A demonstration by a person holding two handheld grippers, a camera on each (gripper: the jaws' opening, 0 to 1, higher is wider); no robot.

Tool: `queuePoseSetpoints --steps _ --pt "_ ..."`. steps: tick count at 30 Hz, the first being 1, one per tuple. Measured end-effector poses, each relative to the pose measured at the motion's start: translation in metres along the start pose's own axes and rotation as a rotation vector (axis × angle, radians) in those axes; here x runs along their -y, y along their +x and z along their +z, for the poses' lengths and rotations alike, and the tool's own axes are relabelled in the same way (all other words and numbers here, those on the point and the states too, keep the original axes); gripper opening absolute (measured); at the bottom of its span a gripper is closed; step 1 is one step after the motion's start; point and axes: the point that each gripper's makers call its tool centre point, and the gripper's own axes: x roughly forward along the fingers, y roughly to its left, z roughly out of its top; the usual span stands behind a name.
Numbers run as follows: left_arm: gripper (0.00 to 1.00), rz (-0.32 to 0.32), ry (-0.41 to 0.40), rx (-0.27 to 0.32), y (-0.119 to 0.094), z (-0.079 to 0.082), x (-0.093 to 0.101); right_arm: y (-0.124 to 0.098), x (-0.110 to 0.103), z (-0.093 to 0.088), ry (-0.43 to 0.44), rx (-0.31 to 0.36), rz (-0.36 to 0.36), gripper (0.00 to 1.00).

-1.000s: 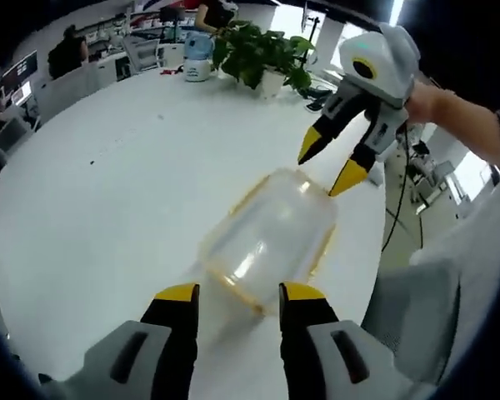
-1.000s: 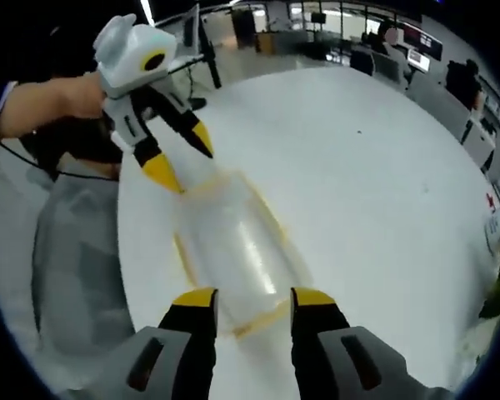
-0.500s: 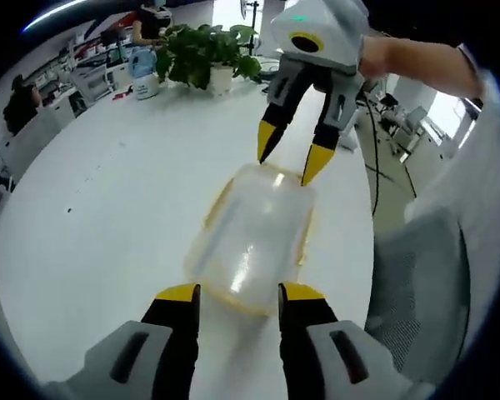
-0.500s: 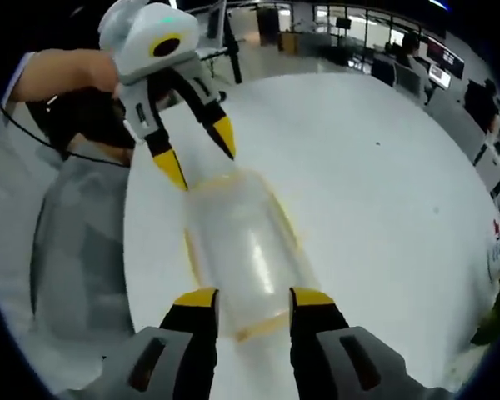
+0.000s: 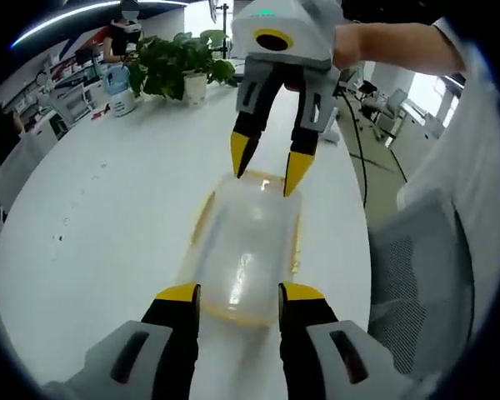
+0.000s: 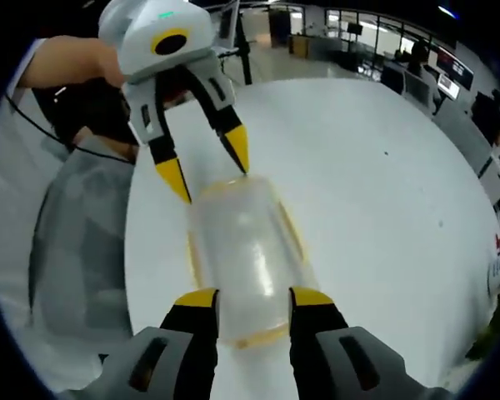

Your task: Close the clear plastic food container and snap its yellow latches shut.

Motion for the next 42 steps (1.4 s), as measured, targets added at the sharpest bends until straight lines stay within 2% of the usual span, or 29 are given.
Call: queuePoseSetpoints --steps 11,21,30,42 --pt "0.36 -0.022 0.026 0.015 0.016 0.013 0.008 0.009 -0.004 0.010 -0.026 0.013 0.014 0.32" --pt "0.35 -0.007 0.005 0.043 0.021 0.023 0.005 0.017 -0.006 0.022 -0.029 0.030 0.020 0.31" --pt "0.34 0.003 0.001 0.064 0.026 0.030 0.007 0.021 -0.005 0.025 -0.040 0.034 0.022 0.31" --pt "0.35 0.000 -0.030 0.073 0.030 0.030 0.014 0.024 0.001 0.030 -0.025 0.050 0.019 0.31"
